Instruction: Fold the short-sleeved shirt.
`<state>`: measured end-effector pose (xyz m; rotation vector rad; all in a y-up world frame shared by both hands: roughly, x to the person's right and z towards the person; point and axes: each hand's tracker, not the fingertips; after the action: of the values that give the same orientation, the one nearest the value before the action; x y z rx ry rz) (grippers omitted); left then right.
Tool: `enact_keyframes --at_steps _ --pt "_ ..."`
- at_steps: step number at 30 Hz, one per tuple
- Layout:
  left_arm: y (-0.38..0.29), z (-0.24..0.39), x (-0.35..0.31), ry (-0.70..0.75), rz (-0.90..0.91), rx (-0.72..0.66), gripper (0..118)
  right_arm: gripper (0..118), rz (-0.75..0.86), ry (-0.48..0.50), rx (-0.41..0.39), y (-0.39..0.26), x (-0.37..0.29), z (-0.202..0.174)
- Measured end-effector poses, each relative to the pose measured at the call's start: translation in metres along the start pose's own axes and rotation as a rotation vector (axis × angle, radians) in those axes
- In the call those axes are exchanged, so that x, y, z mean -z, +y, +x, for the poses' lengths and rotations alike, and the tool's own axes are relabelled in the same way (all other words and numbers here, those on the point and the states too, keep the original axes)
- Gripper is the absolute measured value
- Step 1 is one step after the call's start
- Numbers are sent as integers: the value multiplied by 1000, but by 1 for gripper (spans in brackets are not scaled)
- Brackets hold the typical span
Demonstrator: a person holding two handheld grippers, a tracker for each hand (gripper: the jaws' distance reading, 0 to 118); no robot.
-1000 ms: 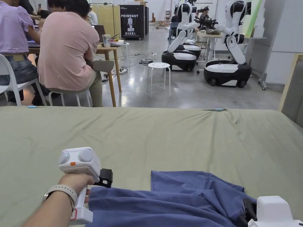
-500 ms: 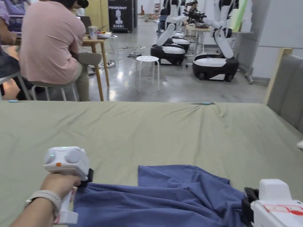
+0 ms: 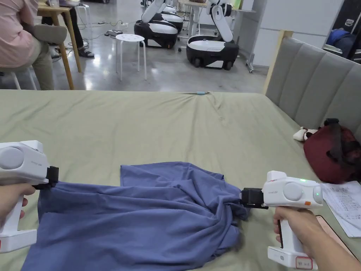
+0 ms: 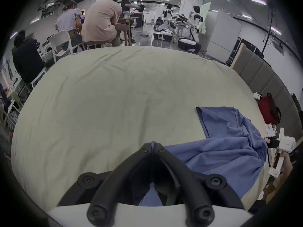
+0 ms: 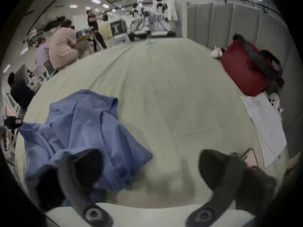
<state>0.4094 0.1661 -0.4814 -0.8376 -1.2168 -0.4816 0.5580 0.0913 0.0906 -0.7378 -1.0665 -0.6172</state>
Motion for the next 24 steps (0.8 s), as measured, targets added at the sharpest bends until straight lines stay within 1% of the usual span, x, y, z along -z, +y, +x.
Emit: enact_keyframes --at_steps 1,3,4,5,6,7,8,9,10,11,12,13,14,15,16,17,18,19,22,24 --pt "-1 1 3 1 -6 4 0 106 16 1 -1 0 3 1" --pt "-3 0 6 -1 -14 9 0 105 -2 -24 11 1 9 -4" --pt "-4 -2 8 -2 -16 7 0 103 -6 -22 10 -3 10 -6" --pt "-4 -1 9 -3 -18 3 0 96 -46 -2 -8 -7 13 -8" --pt "-5 -2 11 -2 -21 -1 0 85 -97 -2 -48 -9 20 -15" --pt "-5 -2 12 -1 -23 0 0 83 -116 -20 -100 -10 25 -24" --pt "-6 -2 13 1 -27 2 0 78 -58 -103 -185 -15 19 -32" --pt "-7 -2 13 4 -29 1 0 68 -32 -89 -198 -16 14 -33" --pt "-8 -2 14 5 -30 0 0 52 -58 -63 -166 -15 10 -34" --pt "-8 -3 14 6 -31 0 0 32 -66 -57 -166 -8 17 -45" --pt "-9 -3 13 7 -31 -1 0 5 -79 -49 -182 -6 14 -48" --pt "-11 -1 10 8 -29 -3 0 4 -112 -28 -213 -4 11 -51" --pt "-12 -1 6 8 -26 -3 0 4 -133 -32 -232 -2 7 -54" --pt "-13 -1 2 8 -22 -1 0 4 -119 -45 -219 9 9 -58" --pt "-13 -2 -6 4 -5 11 0 4 -77 1 -170 15 -3 -57" --pt "-13 -1 -16 -6 42 41 0 4 -7 9 -134 23 -17 -57" --pt "-11 -2 -25 2 73 53 0 4 50 -7 -125 33 -32 -60" --pt "-8 -2 -36 27 90 65 0 4 84 -17 -139 45 -42 -69" --pt "12 0 -75 101 217 116 0 4 191 -59 -217 87 -92 -88" --pt "29 1 -103 135 288 156 0 4 250 -76 -255 113 -121 -105"
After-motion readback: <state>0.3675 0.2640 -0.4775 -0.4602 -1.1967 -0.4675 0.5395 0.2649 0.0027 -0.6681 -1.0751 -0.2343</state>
